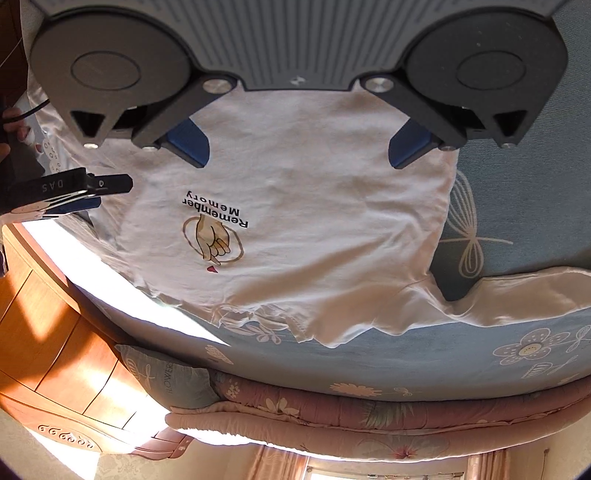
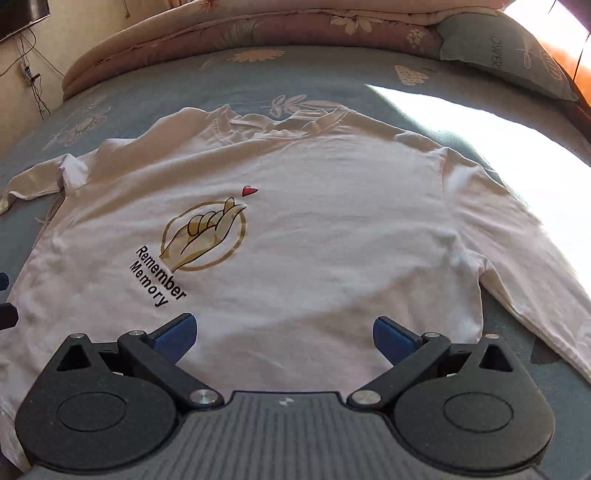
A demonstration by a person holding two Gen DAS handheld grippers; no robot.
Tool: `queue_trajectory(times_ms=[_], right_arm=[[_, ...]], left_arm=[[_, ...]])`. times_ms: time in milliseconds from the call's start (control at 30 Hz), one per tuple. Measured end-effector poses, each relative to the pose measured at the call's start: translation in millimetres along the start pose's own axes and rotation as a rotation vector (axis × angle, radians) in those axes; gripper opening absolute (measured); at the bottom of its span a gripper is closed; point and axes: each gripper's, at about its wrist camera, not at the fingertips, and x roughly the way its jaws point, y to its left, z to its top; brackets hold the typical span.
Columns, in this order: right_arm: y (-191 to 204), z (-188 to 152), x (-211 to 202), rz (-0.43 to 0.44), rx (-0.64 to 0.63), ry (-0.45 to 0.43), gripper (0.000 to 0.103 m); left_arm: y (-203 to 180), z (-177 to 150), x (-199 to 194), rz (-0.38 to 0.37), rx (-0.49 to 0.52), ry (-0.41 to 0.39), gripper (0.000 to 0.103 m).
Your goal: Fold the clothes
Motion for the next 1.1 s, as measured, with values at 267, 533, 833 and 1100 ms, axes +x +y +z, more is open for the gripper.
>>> queue_trajectory(times_ms=[267,533,833,1100], right_arm=[[16.6,-41.1,-1.0,-0.009,0.013,-0.005,0.103],[11.1,-44.6,-0.4,-0.002,0.072,-0.052,0.103],[22.0,-51.6,2.5,-0.058,-0.002,-0.078,0.103],[22.3,-54.5,2.6,-0.059,-0.011,-0.098,0.103]], left_arm=[[4.0,-23.3,26.9,-0.147,-0.059,0.036,0.102],[24.6,-36.7,13.8,-0.264,-0.077,-0.007,0.102],[31.4,-33.3,16.5,-0.299,-0.103,0.000,0.102],[32.5,-7.2,22.7,-0.243,-0.067,0.061,0.102]])
